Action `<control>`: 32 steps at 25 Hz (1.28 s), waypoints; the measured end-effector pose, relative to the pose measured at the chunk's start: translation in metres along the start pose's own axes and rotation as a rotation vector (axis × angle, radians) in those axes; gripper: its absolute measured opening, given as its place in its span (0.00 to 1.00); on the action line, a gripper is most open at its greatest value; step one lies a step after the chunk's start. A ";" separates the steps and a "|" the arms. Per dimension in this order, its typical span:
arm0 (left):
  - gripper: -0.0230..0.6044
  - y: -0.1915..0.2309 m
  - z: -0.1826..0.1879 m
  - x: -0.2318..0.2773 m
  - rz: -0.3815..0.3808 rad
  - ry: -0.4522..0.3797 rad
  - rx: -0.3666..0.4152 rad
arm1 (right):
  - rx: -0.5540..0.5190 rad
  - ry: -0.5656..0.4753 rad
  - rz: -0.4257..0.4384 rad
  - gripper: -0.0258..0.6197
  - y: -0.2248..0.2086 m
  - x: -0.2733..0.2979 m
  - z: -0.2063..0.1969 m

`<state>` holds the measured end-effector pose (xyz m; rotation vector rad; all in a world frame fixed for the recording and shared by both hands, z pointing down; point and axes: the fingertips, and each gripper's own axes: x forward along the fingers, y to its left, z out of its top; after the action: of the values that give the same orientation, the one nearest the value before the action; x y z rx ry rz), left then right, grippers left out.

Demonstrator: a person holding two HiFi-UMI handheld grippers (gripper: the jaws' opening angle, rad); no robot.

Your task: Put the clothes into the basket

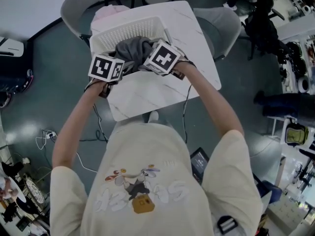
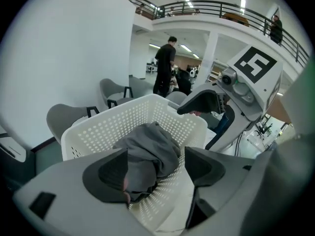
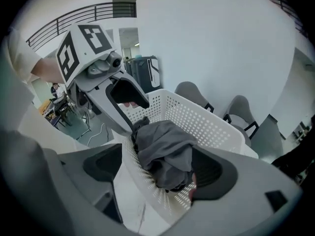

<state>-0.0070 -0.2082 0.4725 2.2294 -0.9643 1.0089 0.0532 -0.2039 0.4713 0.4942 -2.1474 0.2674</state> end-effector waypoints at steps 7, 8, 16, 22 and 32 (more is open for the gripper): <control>0.36 -0.013 0.004 -0.024 0.036 -0.126 -0.098 | 0.107 -0.176 -0.054 0.74 0.019 -0.015 0.012; 0.32 -0.013 0.004 -0.029 0.045 -0.144 -0.111 | 0.127 -0.204 -0.054 0.73 0.022 -0.019 0.016; 0.06 -0.031 -0.004 -0.058 0.084 -0.257 -0.238 | 0.268 -0.299 -0.126 0.64 0.033 -0.044 0.010; 0.06 -0.068 -0.030 -0.073 0.113 -0.274 -0.317 | 0.453 -0.418 -0.196 0.16 0.034 -0.064 -0.014; 0.05 -0.096 -0.082 -0.074 0.079 -0.226 -0.314 | 0.556 -0.435 -0.170 0.11 0.070 -0.056 -0.054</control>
<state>-0.0032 -0.0640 0.4488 2.0818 -1.2248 0.5945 0.0911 -0.1072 0.4562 1.1329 -2.4187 0.7245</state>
